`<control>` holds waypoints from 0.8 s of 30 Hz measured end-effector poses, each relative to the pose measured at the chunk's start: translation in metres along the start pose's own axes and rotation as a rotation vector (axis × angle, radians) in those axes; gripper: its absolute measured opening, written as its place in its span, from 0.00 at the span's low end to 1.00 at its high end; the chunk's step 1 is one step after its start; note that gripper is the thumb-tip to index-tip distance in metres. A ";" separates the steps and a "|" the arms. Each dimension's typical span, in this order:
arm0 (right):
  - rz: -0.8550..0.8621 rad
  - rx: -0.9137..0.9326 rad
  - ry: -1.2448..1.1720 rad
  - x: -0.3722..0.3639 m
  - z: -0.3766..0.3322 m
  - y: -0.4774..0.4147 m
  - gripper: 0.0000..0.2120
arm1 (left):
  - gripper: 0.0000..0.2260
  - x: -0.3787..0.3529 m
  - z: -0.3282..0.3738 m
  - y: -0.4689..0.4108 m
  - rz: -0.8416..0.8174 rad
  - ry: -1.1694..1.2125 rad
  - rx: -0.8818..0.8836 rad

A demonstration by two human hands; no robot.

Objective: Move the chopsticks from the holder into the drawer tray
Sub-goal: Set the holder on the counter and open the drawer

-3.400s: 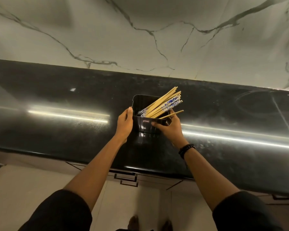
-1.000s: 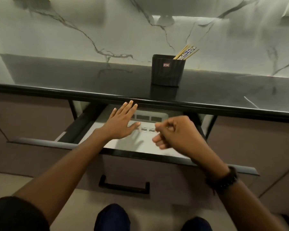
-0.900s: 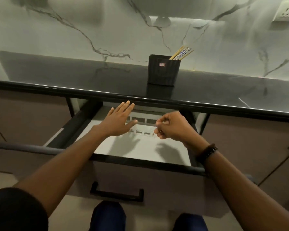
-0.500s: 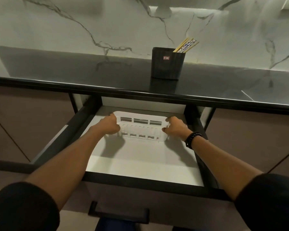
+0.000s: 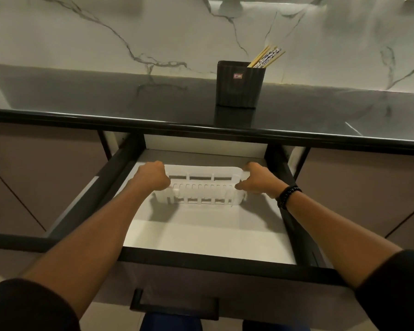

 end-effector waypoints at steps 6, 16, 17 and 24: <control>0.389 0.087 -0.149 0.080 -0.022 -0.001 0.26 | 0.22 0.044 0.058 0.006 0.306 0.116 -0.355; 0.663 -0.042 -0.401 0.205 -0.014 -0.088 0.29 | 0.23 0.079 0.132 -0.079 0.128 0.041 -0.417; 0.655 -0.078 -0.430 0.211 -0.009 -0.099 0.30 | 0.22 0.077 0.132 -0.086 0.090 -0.003 -0.378; 0.445 -0.132 -0.791 0.222 0.003 -0.177 0.28 | 0.17 0.079 0.149 -0.109 0.085 -0.234 -0.325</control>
Point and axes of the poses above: each hand's wrist, its own y-axis away from the middle knuckle, its own x-axis out of the back of the hand, z = x × y, the point moved 8 cm from there along -y, towards the middle knuckle, and after that the axes turned 14 degrees about y, right-handed, at the moved point
